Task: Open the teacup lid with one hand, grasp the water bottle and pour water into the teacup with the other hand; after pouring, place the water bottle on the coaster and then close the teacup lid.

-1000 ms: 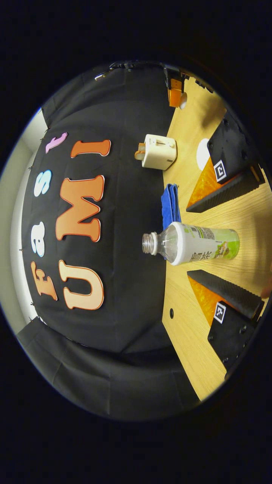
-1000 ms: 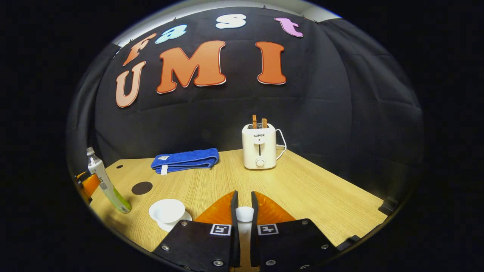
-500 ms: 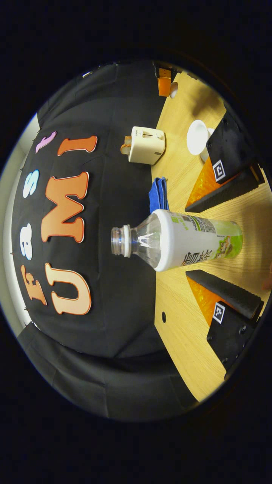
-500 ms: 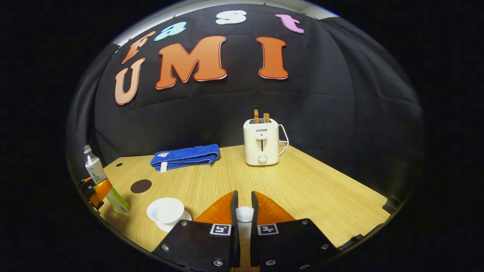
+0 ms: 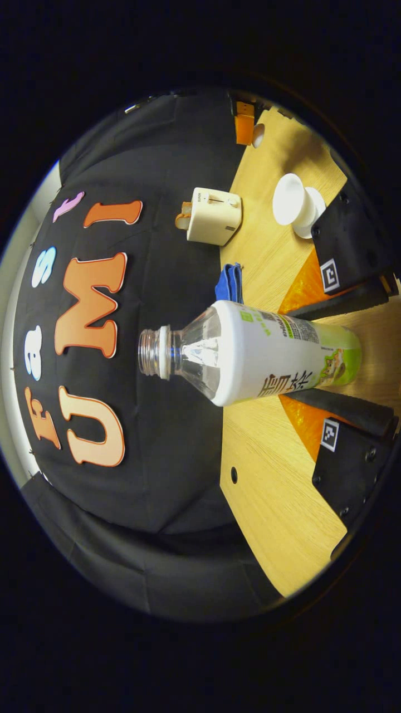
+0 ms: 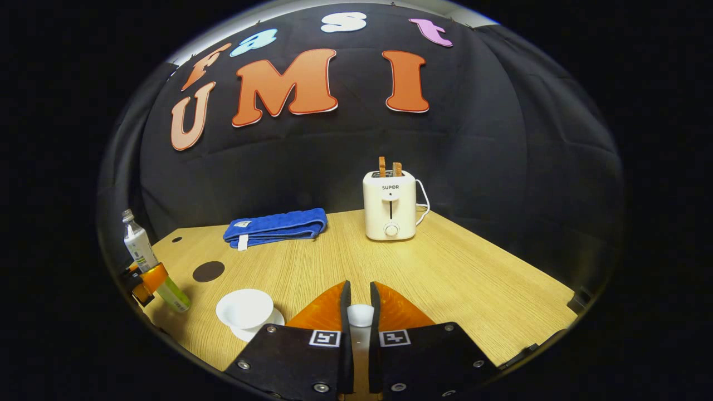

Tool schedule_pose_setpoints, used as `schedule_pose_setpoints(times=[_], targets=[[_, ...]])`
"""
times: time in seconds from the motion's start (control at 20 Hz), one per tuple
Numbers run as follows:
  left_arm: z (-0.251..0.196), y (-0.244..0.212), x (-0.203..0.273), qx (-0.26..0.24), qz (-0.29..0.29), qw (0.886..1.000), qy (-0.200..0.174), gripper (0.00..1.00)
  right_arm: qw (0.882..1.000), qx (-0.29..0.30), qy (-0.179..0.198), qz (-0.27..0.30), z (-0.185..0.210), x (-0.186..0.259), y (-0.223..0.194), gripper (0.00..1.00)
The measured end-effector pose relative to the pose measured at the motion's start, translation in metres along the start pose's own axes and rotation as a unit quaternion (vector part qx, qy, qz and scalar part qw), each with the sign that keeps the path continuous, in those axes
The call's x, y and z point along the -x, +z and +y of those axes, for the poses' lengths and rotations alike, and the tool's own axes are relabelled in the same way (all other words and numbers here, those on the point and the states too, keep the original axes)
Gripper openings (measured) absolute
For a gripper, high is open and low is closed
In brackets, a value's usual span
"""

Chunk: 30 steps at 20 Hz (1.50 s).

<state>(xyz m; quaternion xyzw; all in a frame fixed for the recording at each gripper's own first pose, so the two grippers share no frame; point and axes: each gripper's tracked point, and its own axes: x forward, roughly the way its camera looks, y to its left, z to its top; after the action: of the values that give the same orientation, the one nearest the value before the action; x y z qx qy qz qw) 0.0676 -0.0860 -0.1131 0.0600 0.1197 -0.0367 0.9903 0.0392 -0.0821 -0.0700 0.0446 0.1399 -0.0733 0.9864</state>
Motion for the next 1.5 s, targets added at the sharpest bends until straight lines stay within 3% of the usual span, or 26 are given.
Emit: schedule_pose_setpoints(times=[0.1, 0.25, 0.4, 0.7, 0.95, 1.4, 1.5], targets=[[-0.004, 0.006, 0.001, -0.018, -0.004, 1.0, -0.011, 0.61, 1.0, -0.002, -0.001, -0.002, -0.002, 0.001, 0.002, 0.11], [-0.022, 0.022, 0.001, -0.071, -0.009, 0.997, -0.03, 0.61, 1.0, -0.005, -0.003, -0.005, -0.007, 0.006, 0.004, 0.11], [-0.034, 0.03, -0.004, -0.151, -0.007, 0.988, -0.037, 0.62, 1.0, -0.01, -0.005, -0.008, -0.013, 0.01, 0.006, 0.11], [-0.067, 0.023, -0.015, -0.252, 0.011, 0.965, -0.068, 0.6, 1.0, -0.022, -0.014, -0.014, -0.03, 0.019, 0.009, 0.11], [-0.076, 0.023, -0.019, -0.36, 0.011, 0.93, -0.077, 0.62, 0.999, -0.032, -0.02, -0.015, -0.042, 0.022, 0.008, 0.11], [-0.085, 0.017, -0.035, -0.527, 0.016, 0.846, -0.084, 0.63, 0.999, -0.044, -0.023, -0.017, -0.054, 0.026, 0.009, 0.11], [-0.082, 0.017, -0.035, -0.565, 0.012, 0.821, -0.08, 0.62, 0.999, -0.046, -0.024, -0.016, -0.056, 0.026, 0.008, 0.11]])
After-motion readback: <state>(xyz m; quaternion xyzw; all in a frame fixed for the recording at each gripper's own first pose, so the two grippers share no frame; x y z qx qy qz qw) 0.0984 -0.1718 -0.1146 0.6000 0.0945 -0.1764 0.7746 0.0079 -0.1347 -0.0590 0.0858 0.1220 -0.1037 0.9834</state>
